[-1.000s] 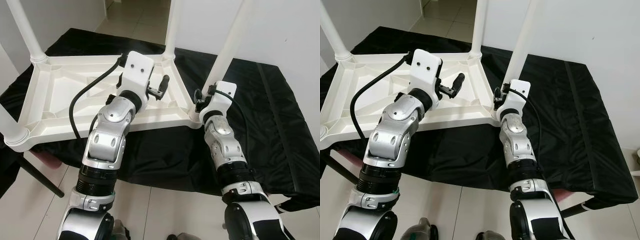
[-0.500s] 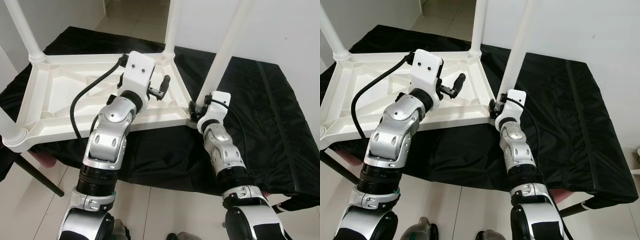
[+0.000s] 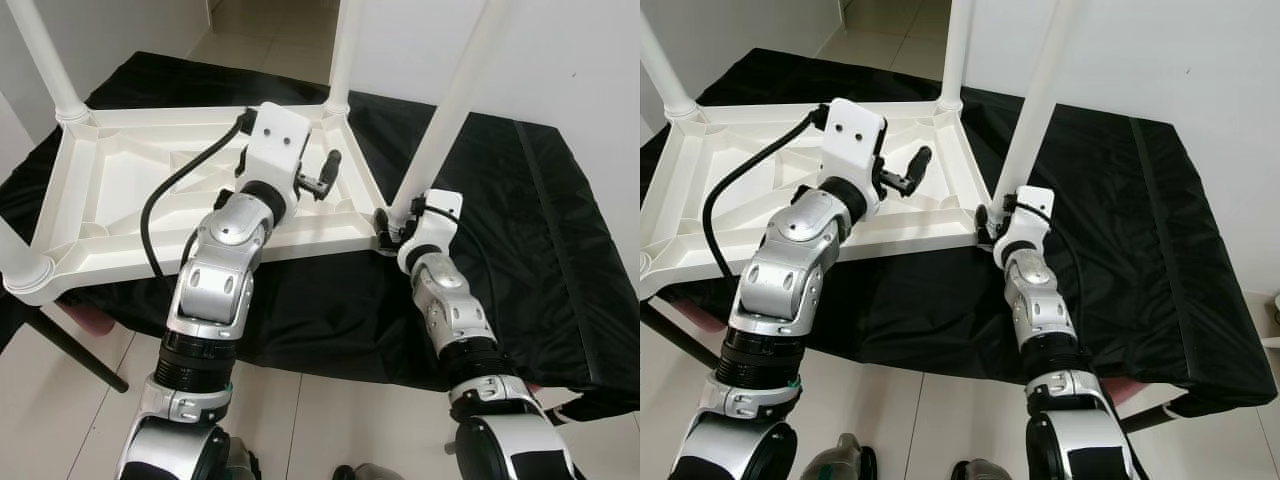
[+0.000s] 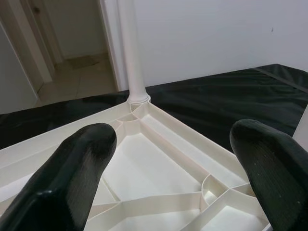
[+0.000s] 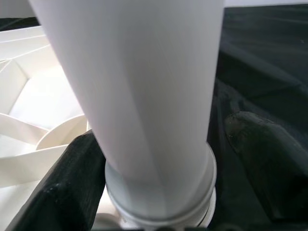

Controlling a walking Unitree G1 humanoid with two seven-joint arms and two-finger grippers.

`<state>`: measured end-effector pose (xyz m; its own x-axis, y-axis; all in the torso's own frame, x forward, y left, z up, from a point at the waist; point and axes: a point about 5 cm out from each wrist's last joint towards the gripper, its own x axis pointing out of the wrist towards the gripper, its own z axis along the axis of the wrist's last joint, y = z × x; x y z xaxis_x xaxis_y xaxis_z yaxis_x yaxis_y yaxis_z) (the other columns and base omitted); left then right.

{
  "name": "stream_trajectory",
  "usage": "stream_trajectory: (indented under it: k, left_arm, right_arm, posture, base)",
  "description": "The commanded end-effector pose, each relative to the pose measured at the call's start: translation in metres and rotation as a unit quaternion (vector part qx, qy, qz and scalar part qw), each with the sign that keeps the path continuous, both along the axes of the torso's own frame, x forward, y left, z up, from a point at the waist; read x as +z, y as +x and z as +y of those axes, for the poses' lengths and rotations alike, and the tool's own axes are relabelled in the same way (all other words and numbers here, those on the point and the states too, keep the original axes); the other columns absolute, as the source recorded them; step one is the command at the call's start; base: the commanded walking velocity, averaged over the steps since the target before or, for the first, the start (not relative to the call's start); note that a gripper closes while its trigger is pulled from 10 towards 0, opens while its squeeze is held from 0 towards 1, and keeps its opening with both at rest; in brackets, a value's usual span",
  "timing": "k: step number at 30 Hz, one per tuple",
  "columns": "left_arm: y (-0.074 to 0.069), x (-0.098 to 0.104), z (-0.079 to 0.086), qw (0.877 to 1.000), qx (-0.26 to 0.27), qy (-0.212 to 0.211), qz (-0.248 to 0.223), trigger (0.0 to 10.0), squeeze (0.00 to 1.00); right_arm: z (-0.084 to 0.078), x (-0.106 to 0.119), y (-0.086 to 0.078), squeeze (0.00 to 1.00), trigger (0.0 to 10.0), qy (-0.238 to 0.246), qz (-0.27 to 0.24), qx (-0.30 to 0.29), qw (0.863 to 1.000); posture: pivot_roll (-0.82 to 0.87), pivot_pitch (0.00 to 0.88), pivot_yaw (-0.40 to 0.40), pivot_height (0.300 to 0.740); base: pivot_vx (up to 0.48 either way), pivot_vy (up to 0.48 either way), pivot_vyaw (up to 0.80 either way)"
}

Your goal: Building children table

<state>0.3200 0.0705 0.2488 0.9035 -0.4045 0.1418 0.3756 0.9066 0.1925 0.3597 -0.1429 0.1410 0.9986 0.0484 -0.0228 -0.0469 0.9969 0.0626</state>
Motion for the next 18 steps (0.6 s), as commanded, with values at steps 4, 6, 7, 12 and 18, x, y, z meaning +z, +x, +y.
stream_trajectory:
  k: [4,6,7,12,18]
  left_arm:
    - [0.000,0.004,-0.001,1.000,0.028,-0.003,-0.014,10.0,0.00]
    - [0.000,0.004,-0.002,1.000,0.027,-0.003,-0.014,10.0,0.00]
    - [0.000,0.004,-0.002,1.000,0.026,-0.003,-0.014,10.0,0.00]
    - [0.000,0.004,-0.002,1.000,0.026,-0.002,-0.014,10.0,0.00]
    - [0.000,0.004,-0.002,1.000,0.025,-0.001,-0.015,10.0,0.00]
  right_arm:
    - [-0.009,0.008,0.003,0.00,10.0,0.000,-0.020,0.000,1.000]
    - [-0.012,0.012,0.004,0.00,10.0,-0.007,-0.032,0.014,0.999]
    - [-0.014,0.014,0.005,0.00,10.0,-0.012,-0.038,0.024,0.999]
    - [-0.020,0.019,0.006,0.00,10.0,-0.026,-0.049,0.050,0.997]
    - [-0.024,0.022,0.007,0.00,10.0,-0.036,-0.059,0.083,0.994]
  posture:
    - [0.08,0.032,-0.049,0.740]
    - [0.08,0.031,-0.048,0.740]
    - [0.08,0.031,-0.046,0.740]
    - [0.08,0.029,-0.044,0.740]
    - [0.08,0.029,-0.043,0.740]
  base:
    - [0.000,0.000,0.00]
    - [0.000,0.000,0.00]
    - [0.000,0.000,0.00]
    - [0.000,0.000,0.00]
    - [0.000,0.000,0.00]
